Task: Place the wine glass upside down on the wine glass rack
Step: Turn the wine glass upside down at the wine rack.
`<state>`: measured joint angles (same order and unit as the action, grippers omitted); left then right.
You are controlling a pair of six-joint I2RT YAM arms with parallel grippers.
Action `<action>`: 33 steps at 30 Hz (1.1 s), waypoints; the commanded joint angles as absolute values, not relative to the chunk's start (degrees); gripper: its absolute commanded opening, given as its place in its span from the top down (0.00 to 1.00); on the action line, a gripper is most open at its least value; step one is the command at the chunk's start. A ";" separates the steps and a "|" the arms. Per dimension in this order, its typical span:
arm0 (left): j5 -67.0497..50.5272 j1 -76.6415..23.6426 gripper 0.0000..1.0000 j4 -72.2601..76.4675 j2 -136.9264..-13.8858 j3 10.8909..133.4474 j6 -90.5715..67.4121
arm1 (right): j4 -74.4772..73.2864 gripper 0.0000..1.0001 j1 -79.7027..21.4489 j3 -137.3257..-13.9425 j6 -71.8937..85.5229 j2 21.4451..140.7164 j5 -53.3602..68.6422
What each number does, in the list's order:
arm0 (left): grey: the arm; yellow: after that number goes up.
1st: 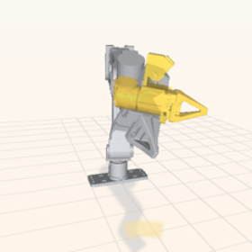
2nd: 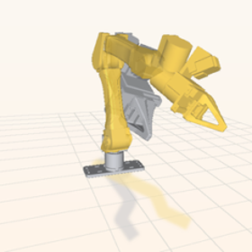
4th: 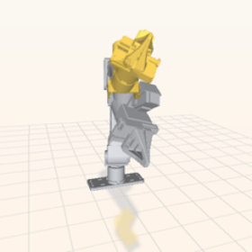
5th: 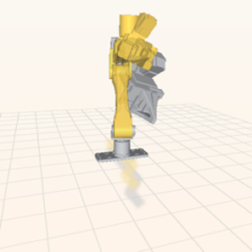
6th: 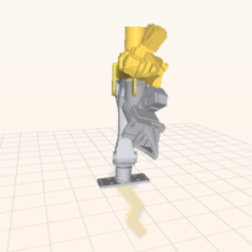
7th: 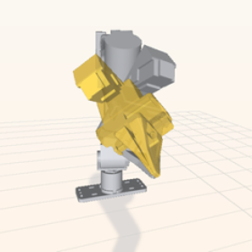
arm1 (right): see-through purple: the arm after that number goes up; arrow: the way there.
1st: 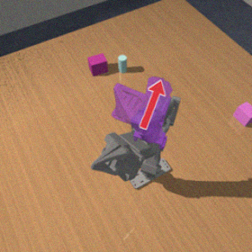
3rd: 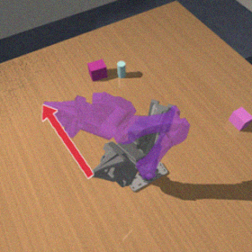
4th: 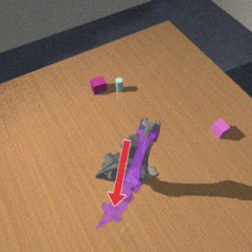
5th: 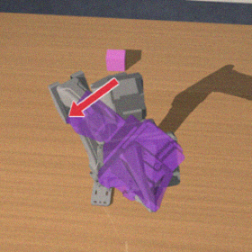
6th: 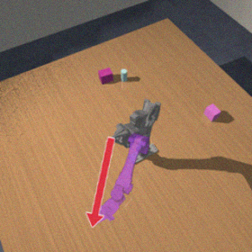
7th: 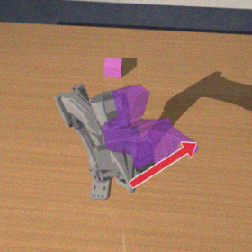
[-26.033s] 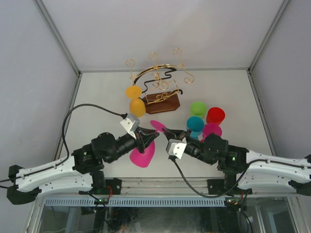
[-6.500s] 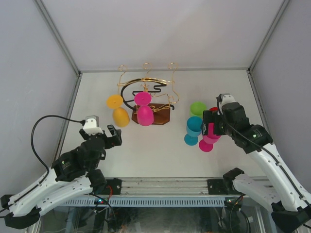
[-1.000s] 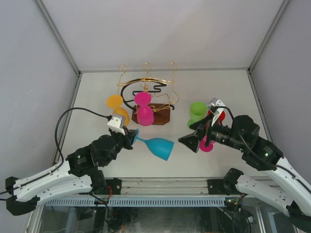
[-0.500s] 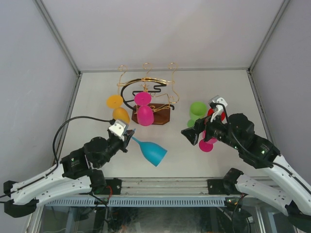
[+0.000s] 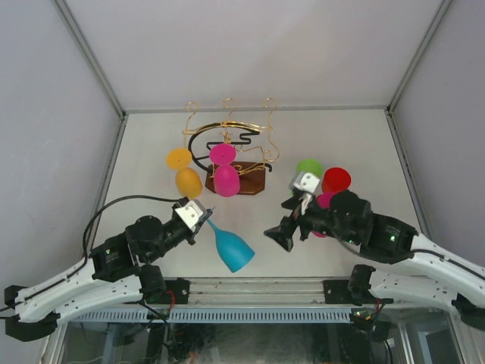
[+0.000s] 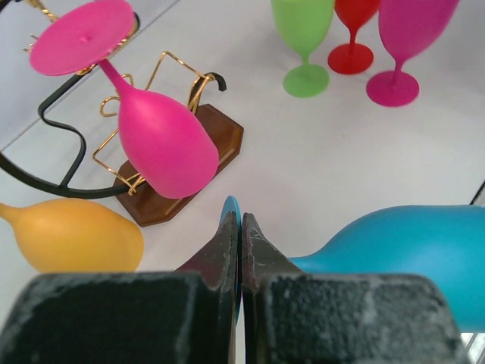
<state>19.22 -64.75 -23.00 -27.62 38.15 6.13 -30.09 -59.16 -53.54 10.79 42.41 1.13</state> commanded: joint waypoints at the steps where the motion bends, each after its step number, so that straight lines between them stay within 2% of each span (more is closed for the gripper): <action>1: 12.98 -64.91 1.00 -24.11 -28.24 40.21 11.70 | -23.96 0.04 -71.24 -52.91 -0.92 45.34 -9.23; 4: 9.43 -64.92 1.00 -24.76 -27.84 40.51 14.45 | -21.85 0.03 -75.31 -52.57 -5.89 47.00 -11.62; 8: 8.20 -64.92 1.00 -25.04 -26.87 40.58 16.51 | -20.35 0.03 -75.76 -52.56 -6.84 47.50 -10.37; 17: 5.73 -64.92 1.00 -27.87 -27.34 41.47 19.80 | -17.74 0.04 -75.94 -51.07 -8.56 44.43 0.73; 22: 4.02 -64.93 1.00 -28.08 -26.75 41.45 22.07 | -17.06 0.04 -75.94 -51.01 -10.61 44.10 -4.02; 25: 3.09 -64.88 1.00 -28.39 -26.46 41.64 23.26 | -15.57 0.00 -75.86 -50.65 -11.64 43.87 -5.63; 33: 0.64 -64.95 1.00 -29.06 -26.81 42.49 25.96 | -8.77 0.00 -75.76 -48.20 -17.57 44.11 -2.76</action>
